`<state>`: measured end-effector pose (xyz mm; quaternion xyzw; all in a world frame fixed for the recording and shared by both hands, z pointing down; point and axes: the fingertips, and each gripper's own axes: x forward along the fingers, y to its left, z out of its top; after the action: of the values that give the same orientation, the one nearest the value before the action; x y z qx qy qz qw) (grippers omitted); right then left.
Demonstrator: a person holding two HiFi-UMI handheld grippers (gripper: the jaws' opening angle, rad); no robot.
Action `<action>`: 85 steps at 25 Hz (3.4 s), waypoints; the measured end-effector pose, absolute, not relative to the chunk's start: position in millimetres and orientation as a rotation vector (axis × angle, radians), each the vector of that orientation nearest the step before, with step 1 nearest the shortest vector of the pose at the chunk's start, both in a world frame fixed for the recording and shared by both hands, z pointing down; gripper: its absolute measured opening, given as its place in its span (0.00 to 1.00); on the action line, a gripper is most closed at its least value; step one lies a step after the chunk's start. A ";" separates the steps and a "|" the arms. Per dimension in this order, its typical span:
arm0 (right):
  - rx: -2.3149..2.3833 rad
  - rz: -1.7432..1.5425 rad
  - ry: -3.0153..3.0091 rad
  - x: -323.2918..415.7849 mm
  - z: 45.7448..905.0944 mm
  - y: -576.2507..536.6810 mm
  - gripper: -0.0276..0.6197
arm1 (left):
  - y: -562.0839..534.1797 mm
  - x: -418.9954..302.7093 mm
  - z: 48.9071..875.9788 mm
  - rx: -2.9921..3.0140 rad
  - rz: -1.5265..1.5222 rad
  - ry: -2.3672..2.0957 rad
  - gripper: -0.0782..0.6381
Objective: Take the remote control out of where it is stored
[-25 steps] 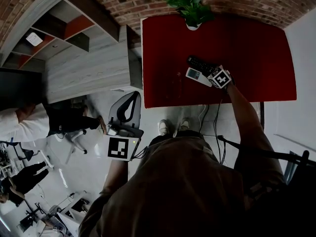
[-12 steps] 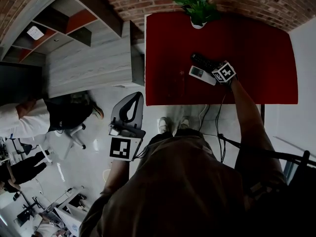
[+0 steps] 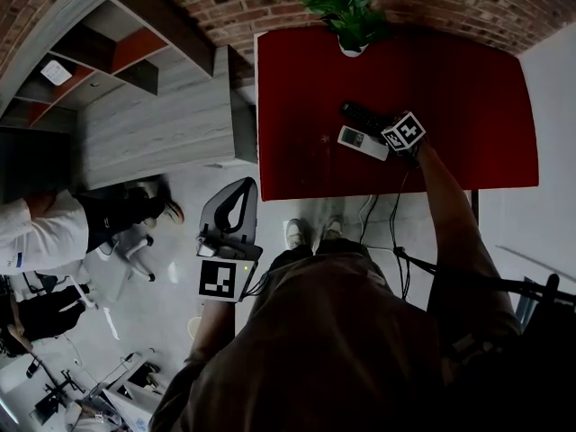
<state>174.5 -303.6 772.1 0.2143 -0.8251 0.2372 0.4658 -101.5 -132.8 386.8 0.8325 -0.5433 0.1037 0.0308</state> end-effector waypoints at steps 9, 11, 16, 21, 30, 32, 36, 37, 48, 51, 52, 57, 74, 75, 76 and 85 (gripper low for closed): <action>0.538 0.650 -2.035 175.9 772.8 -304.4 0.43 | -135.3 -103.2 391.3 2.569 0.323 -1.656 0.12; 0.560 0.639 -2.026 177.8 773.8 -306.5 0.43 | -135.7 -103.9 391.7 2.570 0.328 -1.655 0.12; 0.591 0.622 -2.027 175.6 776.3 -310.2 0.43 | -136.7 -104.6 393.7 2.572 0.336 -1.653 0.12; 0.599 0.616 -2.019 172.8 776.2 -310.7 0.43 | -136.5 -107.5 393.8 2.576 0.335 -1.653 0.12; 0.634 0.610 -1.999 177.9 775.4 -310.1 0.43 | -134.5 -106.2 392.4 2.586 0.339 -1.638 0.12; 0.634 0.607 -1.991 179.5 775.0 -311.8 0.43 | -134.0 -105.9 391.1 2.590 0.338 -1.636 0.12; 0.656 0.596 -2.002 176.7 769.8 -315.8 0.43 | -132.6 -107.2 391.3 2.593 0.346 -1.636 0.12; 0.669 0.595 -2.007 176.2 768.0 -317.5 0.43 | -132.6 -106.7 391.6 2.595 0.347 -1.633 0.12; 0.768 0.480 -2.233 139.8 701.5 -332.3 0.43 | -129.3 -114.4 390.6 2.600 0.343 -1.651 0.12; 0.779 0.420 -2.283 129.4 675.8 -330.7 0.43 | -130.5 -118.6 388.3 2.603 0.345 -1.665 0.12; 0.784 0.400 -2.305 125.8 667.1 -329.1 0.43 | -130.6 -119.8 387.4 2.603 0.341 -1.670 0.12; 0.818 0.272 -2.427 107.4 616.0 -314.3 0.43 | -133.3 -120.6 382.3 2.613 0.306 -1.679 0.12; 0.882 -0.119 -2.741 61.3 439.2 -221.7 0.33 | -139.9 -110.7 376.8 2.692 0.270 -1.649 0.12; 0.894 -0.147 -2.749 61.7 429.6 -216.4 0.31 | -139.5 -109.8 377.1 2.695 0.268 -1.643 0.12; 0.906 -0.173 -2.756 62.4 420.9 -211.3 0.30 | -139.1 -108.8 376.9 2.699 0.266 -1.637 0.12; 0.947 -0.352 -2.825 59.2 352.8 -165.4 0.15 | -134.2 -108.3 375.5 2.714 0.264 -1.613 0.12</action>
<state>59.2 -165.4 352.8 0.3147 -0.9393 -0.1171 0.0704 -108.3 -134.2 375.5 0.8566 -0.5091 0.0835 -0.0131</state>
